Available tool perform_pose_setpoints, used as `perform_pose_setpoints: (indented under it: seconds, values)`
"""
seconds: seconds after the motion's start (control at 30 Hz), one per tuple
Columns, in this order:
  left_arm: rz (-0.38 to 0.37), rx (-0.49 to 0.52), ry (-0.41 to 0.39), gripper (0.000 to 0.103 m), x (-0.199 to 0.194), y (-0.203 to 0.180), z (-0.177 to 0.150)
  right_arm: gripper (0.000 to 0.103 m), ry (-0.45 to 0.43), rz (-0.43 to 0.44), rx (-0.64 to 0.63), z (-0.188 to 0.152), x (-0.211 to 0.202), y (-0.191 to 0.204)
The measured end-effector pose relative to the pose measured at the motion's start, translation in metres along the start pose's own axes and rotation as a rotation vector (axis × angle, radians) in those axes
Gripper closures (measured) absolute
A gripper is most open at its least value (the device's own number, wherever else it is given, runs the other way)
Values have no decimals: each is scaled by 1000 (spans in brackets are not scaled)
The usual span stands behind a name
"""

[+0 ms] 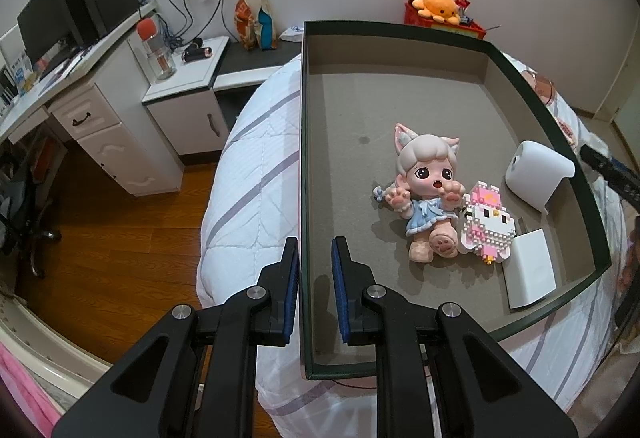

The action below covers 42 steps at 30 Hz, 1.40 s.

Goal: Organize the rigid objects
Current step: 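Grasp the white astronaut lamp with the right tool, then carry the astronaut lamp into the tray box and open the right tool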

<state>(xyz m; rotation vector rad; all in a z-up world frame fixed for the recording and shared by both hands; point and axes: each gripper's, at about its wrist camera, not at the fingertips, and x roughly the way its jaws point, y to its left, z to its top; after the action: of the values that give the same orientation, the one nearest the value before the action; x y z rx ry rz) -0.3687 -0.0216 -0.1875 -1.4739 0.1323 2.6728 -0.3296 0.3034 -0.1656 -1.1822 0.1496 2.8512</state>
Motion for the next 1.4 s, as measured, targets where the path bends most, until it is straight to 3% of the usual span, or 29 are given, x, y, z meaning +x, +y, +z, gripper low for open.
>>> perform_pose_setpoints:
  seconds: [0.13, 0.27, 0.47, 0.63, 0.93, 1.03, 1.4]
  values:
    - [1, 1, 0, 88, 1, 0, 1, 29, -65, 54, -57, 8, -31, 27]
    - [0, 1, 1, 88, 1, 0, 1, 29, -86, 175, -137, 14, -51, 70]
    - [-2, 3, 0, 88, 1, -1, 2, 29, 13, 342, -209, -6, -48, 121]
    - [-6, 8, -2, 88, 1, -1, 2, 29, 104, 340, -197, -20, -29, 126]
    - [-14, 4, -6, 88, -1, 2, 0, 29, 136, 288, -236, -6, -1, 131]
    - [-12, 10, -6, 88, -1, 3, -1, 29, 138, 231, -274, 2, 11, 138]
    - [-12, 7, -6, 88, -1, -2, -1, 26, 108, 234, -251, 11, 7, 133]
